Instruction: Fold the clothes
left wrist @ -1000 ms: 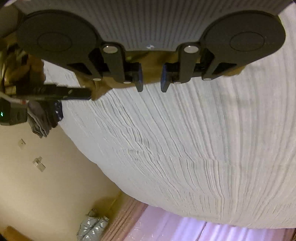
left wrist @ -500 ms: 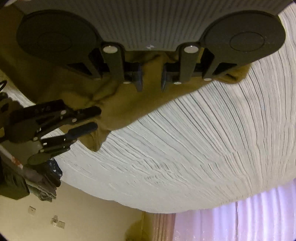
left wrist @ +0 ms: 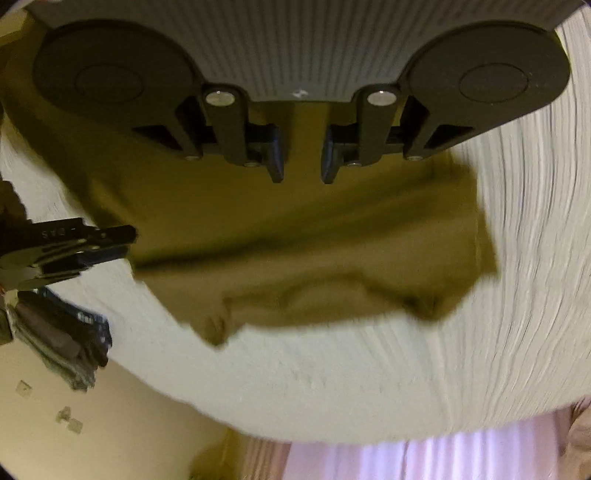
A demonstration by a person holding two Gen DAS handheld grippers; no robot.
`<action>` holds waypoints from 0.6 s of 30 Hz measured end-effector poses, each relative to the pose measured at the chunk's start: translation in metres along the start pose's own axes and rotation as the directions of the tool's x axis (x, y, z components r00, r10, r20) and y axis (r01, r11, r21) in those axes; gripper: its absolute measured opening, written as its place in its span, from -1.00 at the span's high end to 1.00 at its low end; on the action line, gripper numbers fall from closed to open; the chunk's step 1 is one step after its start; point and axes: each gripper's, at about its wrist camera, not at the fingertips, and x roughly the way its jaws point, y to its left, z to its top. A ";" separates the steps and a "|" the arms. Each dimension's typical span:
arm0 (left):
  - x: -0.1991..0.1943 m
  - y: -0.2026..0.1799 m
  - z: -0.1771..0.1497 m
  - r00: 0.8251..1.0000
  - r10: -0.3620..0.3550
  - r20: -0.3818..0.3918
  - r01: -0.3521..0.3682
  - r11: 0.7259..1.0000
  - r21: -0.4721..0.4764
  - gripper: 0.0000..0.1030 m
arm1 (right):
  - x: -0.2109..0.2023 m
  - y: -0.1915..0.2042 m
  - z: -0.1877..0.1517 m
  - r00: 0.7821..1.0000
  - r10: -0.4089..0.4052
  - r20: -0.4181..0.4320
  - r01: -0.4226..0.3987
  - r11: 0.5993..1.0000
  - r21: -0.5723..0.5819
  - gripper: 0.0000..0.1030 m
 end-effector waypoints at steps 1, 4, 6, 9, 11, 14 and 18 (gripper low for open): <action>-0.007 -0.006 -0.013 1.000 0.009 -0.018 -0.010 1.000 -0.013 0.68 | -0.008 0.000 -0.014 1.000 -0.004 -0.027 0.004 1.000 0.002 0.26; -0.033 -0.018 -0.050 0.998 0.039 -0.058 -0.043 0.996 -0.081 0.68 | -0.030 0.001 -0.059 0.995 0.007 -0.101 -0.006 1.000 0.014 0.26; -0.050 -0.024 -0.072 0.994 0.052 -0.095 -0.065 0.989 -0.137 0.68 | -0.046 0.002 -0.086 0.991 0.032 -0.133 -0.031 0.999 0.013 0.26; -0.078 -0.030 -0.110 0.984 0.072 -0.162 -0.101 0.978 -0.181 0.68 | -0.073 0.003 -0.116 0.990 0.054 -0.132 -0.054 0.999 0.002 0.26; -0.097 -0.036 -0.134 0.976 0.075 -0.202 -0.117 0.972 -0.203 0.68 | -0.086 0.000 -0.128 0.987 0.061 -0.151 -0.058 0.998 0.019 0.26; -0.120 -0.042 -0.160 0.963 0.088 -0.253 -0.148 0.963 -0.227 0.68 | -0.104 -0.007 -0.145 0.981 0.067 -0.184 -0.059 0.997 0.052 0.26; -0.137 -0.048 -0.175 0.932 0.128 -0.339 -0.200 0.961 -0.189 0.68 | -0.125 -0.016 -0.164 0.966 0.090 -0.244 -0.064 0.992 0.112 0.26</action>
